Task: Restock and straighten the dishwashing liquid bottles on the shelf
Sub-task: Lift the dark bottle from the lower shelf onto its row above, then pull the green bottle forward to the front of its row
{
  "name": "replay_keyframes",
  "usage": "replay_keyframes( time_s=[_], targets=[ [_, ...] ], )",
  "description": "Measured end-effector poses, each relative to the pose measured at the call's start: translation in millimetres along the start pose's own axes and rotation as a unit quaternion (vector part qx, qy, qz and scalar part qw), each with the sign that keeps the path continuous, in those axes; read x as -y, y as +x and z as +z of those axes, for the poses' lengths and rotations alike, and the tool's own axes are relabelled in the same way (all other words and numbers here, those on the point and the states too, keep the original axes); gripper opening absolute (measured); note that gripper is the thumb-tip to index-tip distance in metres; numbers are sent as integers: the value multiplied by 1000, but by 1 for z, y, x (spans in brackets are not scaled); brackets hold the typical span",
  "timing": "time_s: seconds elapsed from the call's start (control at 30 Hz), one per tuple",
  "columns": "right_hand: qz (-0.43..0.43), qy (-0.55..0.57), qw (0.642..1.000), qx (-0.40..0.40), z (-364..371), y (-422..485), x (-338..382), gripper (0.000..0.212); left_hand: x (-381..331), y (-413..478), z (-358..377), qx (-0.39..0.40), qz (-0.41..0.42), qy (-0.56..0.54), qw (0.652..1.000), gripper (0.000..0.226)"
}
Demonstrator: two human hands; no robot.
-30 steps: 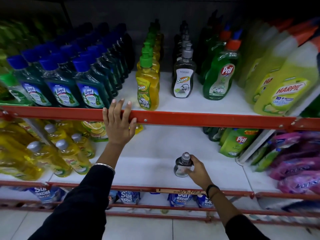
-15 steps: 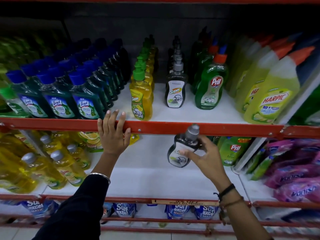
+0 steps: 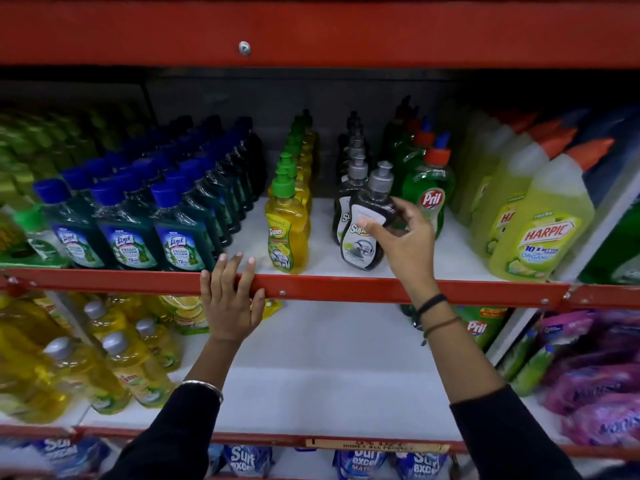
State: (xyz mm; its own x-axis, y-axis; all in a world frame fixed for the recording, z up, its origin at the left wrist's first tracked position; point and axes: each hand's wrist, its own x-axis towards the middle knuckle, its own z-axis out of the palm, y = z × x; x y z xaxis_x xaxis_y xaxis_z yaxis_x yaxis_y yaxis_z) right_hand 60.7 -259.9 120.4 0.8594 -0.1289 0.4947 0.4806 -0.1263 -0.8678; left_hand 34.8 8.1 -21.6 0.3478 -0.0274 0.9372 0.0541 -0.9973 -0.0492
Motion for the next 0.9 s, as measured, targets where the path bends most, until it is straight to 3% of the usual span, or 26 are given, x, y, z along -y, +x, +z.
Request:
replay_keyframes(
  time_s=[0.3,0.5,0.73,0.9],
  targets=[
    [-8,-59,996,60,13,0,-13,56,-1,0,-2,14,-7,-13,1000,49],
    [-26,-68,994,78,1,-8,-9,45,-28,6,-17,59,-58,-60,995,54],
    [-121,-67,987,-88,-67,-28,-5,27,-107,54,-35,41,-20,-147,988,53],
    [-153,-102,947,-262,-147,-15,-10,21,-131,84,-26,35,-23,-147,988,59]
  ],
)
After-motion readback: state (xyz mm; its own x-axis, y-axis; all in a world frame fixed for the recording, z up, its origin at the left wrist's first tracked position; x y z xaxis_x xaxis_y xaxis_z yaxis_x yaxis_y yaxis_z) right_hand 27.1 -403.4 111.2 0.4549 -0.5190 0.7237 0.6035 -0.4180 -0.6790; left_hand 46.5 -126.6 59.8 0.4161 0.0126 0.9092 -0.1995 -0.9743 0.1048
